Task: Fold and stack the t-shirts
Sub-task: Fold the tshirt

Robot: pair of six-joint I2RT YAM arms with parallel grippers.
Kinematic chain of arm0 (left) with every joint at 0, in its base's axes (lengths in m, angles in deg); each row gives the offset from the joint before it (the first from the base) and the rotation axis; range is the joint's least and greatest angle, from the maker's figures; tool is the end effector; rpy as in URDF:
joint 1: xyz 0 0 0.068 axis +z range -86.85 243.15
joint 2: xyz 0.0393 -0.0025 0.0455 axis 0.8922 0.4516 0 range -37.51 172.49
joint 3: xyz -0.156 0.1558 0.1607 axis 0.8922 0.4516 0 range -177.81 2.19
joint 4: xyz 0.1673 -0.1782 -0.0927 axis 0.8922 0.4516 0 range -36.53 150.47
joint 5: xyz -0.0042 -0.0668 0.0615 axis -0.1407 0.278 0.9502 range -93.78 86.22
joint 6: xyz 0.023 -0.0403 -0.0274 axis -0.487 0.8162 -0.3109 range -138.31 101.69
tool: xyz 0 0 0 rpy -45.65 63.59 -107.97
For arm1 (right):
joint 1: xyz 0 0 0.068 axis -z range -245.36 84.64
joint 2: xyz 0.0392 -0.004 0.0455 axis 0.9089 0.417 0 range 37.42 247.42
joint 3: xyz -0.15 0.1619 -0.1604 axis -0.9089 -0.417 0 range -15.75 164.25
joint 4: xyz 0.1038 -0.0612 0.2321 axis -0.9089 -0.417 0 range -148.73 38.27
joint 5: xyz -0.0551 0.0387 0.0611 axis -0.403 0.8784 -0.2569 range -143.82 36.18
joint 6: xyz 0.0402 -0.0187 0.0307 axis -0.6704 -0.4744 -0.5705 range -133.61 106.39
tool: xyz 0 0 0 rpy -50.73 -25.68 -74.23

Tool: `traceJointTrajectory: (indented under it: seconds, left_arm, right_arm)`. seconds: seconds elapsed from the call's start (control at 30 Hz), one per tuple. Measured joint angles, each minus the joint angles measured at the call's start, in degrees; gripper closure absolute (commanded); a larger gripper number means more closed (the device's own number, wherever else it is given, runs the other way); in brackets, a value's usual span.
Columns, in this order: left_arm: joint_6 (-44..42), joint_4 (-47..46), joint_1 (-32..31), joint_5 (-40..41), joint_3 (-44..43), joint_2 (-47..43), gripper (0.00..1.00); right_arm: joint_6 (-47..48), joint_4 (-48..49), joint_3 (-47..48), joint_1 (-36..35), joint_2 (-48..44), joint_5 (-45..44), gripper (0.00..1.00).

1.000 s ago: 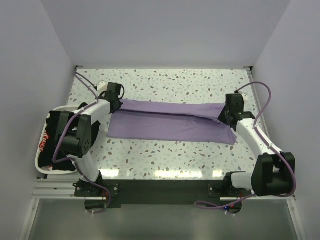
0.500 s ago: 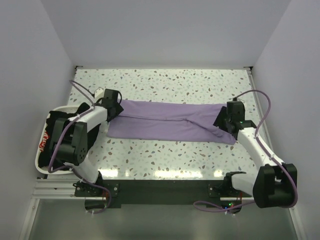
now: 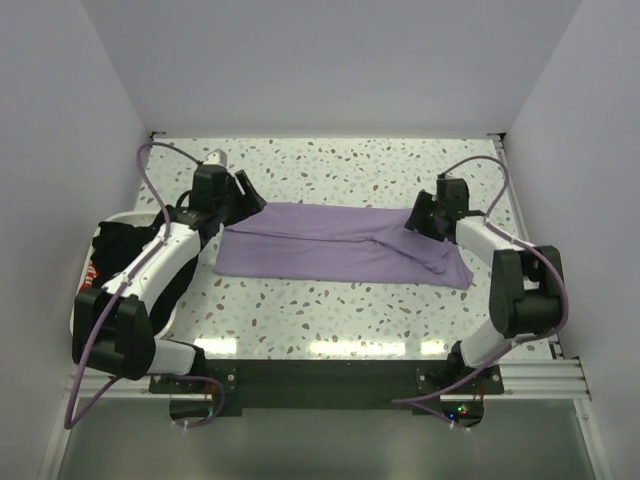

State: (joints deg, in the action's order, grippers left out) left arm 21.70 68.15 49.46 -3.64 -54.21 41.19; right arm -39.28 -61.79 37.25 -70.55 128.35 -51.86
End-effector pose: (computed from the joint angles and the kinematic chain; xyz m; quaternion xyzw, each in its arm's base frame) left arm 0.2964 -0.0722 0.2690 -0.2043 0.8712 -0.2006 0.3988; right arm 0.3263 0.0309 0.1927 0.1598 0.9197 0.1108 0.3411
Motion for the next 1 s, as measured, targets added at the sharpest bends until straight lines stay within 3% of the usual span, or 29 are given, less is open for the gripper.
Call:
traceJointTrajectory:
  seconds: [0.2,0.43,0.7,0.83,1.0]
  left_arm:
    - [-8.4,1.7,-2.7,-10.1,0.3,-2.2,0.3]
    - [-13.1,2.4,-3.2,-14.4,2.3,-5.9,0.29]
    - [-14.2,3.0,-3.2,-15.0,3.0,-6.7,0.29]
    - [-14.2,3.0,-3.2,-15.0,3.1,-7.0,0.29]
    - [-14.2,3.0,-3.2,-15.0,3.2,-7.0,0.29]
  right_arm:
    - [1.1,3.2,2.8,-2.1,6.6,1.3,0.41]
    - [1.3,5.5,3.0,-4.0,7.4,2.1,0.46]
    - [1.0,6.1,3.0,-6.6,7.7,2.1,0.7]
    - [0.9,5.9,2.9,-7.0,7.7,2.1,0.94]
    - [0.6,5.6,2.0,-7.3,6.6,2.1,1.0]
